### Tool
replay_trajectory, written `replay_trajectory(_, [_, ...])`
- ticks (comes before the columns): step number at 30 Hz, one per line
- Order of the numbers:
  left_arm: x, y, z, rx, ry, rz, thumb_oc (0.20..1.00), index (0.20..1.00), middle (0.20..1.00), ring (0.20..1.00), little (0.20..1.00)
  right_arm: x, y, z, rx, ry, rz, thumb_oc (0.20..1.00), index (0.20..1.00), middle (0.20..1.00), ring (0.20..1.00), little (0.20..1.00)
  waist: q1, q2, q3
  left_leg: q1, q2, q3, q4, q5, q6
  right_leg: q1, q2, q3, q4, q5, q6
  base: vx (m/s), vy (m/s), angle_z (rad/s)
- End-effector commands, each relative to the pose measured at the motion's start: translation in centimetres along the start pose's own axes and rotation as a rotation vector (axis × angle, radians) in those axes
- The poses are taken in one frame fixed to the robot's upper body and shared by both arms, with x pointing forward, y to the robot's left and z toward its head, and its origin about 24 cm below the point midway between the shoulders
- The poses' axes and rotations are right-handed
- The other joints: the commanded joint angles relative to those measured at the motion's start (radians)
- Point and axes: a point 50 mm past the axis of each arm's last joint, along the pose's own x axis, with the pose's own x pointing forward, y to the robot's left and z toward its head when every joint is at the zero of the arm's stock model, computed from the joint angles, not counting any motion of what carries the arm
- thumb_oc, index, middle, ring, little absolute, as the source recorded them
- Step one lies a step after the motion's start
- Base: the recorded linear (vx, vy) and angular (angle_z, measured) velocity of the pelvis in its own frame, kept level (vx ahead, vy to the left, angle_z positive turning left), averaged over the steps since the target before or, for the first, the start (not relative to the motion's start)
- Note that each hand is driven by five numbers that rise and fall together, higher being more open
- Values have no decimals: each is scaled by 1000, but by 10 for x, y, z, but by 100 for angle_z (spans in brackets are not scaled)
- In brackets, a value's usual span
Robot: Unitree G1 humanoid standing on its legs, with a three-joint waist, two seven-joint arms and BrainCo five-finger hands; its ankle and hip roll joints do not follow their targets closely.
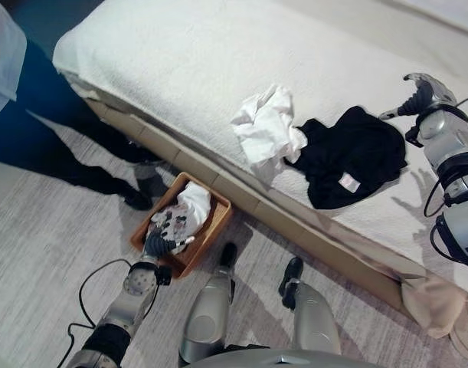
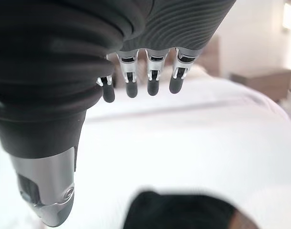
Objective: Pick up clothes into the bucket
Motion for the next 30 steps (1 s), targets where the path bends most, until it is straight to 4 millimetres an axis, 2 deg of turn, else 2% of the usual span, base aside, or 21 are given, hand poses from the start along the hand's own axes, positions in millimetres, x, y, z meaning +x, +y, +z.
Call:
replay_trajectory(1, [3,10,8,-30,-34,62,1000,1000,1000,1000,1000,3,-26,-5,-27,15,-106,1000,1000,1000,1000,1000,13,-27,44,-39,-30,14,67,-40,27,60,-59,-27,35,-6,59,-53,-58,30])
replay_trajectory(2, [3,8,5,-32,-22,64,1000,1000,1000,1000,1000,2,-21,-11,-31,42,-95,1000,1000,1000,1000,1000,20,-18,58,-54,-33,9,72,-36,27,45,-64,-33,50,-9,57,-48,-49,34])
replay_trajectory(4, [3,9,3,-35,-10,70,1000,1000,1000,1000,1000,2,-22,-13,-26,51,-97,1000,1000,1000,1000,1000,23,-12,65,-65,-36,2,73,-32,27,32,-68,-34,60,-14,55,-25,-32,26])
replay_trajectory(5, [3,5,1,-40,0,65,1000,1000,1000,1000,1000,0,-17,-21,-24,80,-91,1000,1000,1000,1000,1000,27,-4,76,-75,-39,-4,72,-26,26,21,-72,-41,72,-17,54,59,-100,22])
replay_trajectory(6, [1,1,-5,-45,26,61,1000,1000,1000,1000,1000,-3,-10,-34,-39,124,-73,1000,1000,1000,1000,1000,32,5,77,-95,-43,-20,81,-50,21,1,-78,-40,99,-52,60,56,-116,31])
replay_trajectory(8, [1,-1,-6,-47,31,56,1000,1000,1000,1000,1000,-4,-8,-40,-39,145,-65,1000,1000,1000,1000,1000,34,11,77,-109,-46,-26,79,-44,20,-14,-81,-47,105,-54,59,30,-67,30])
replay_trajectory(11, [1,-12,-5,-73,32,30,1000,1000,1000,1000,1000,-15,6,-76,-51,273,-22,1000,1000,1000,1000,1000,48,40,77,-172,-64,-52,92,-37,22,-75,-103,-66,159,-76,55,-5,-60,19])
replay_trajectory(12, [1,-12,-5,-73,32,30,1000,1000,1000,1000,1000,-15,6,-76,-51,273,-22,1000,1000,1000,1000,1000,48,40,77,-172,-64,-52,92,-37,22,-76,-104,-66,160,-76,55,-3,-56,27])
replay_trajectory(14, [0,-19,-7,-91,42,15,1000,1000,1000,1000,1000,-22,15,-93,-48,327,3,1000,1000,1000,1000,1000,53,59,77,-219,-73,-67,108,-37,26,-123,-118,-71,203,-93,53,7,-47,31])
replay_trajectory(17, [1,-22,-8,-94,47,11,1000,1000,1000,1000,1000,-24,18,-97,-39,338,11,1000,1000,1000,1000,1000,55,66,77,-238,-77,-70,113,-37,28,-146,-122,-66,218,-97,53,9,-21,14])
replay_trajectory(18, [1,-23,-7,-93,46,9,1000,1000,1000,1000,1000,-25,20,-98,-42,340,17,934,934,934,934,934,57,69,77,-247,-79,-71,119,-37,28,-156,-126,-66,225,-102,53,6,-25,7])
replay_trajectory(19, [1,-24,-6,-96,43,8,1000,1000,1000,1000,1000,-25,20,-98,-47,340,23,200,200,200,200,200,58,74,77,-255,-81,-73,119,-36,29,-166,-131,-70,235,-104,53,6,-44,9])
replay_trajectory(25, [4,-29,-1,-115,27,3,1000,1000,1000,1000,1000,-20,19,-83,-35,281,14,200,200,200,200,200,50,81,77,-257,-83,-78,110,-29,27,-172,-135,-68,239,-111,51,6,-19,4])
replay_trajectory(29, [9,-29,10,-119,-21,13,1000,1000,1000,1000,1000,-8,8,-38,42,89,-67,200,200,200,200,200,25,57,77,-221,-73,-67,90,-29,23,-146,-125,-58,215,-104,52,-2,0,-1])
replay_trajectory(30, [9,-29,10,-118,-20,13,1000,1000,1000,1000,1000,-9,8,-38,42,90,-67,200,200,200,200,200,25,57,77,-220,-72,-67,90,-29,23,-146,-125,-58,214,-104,52,-3,15,-5])
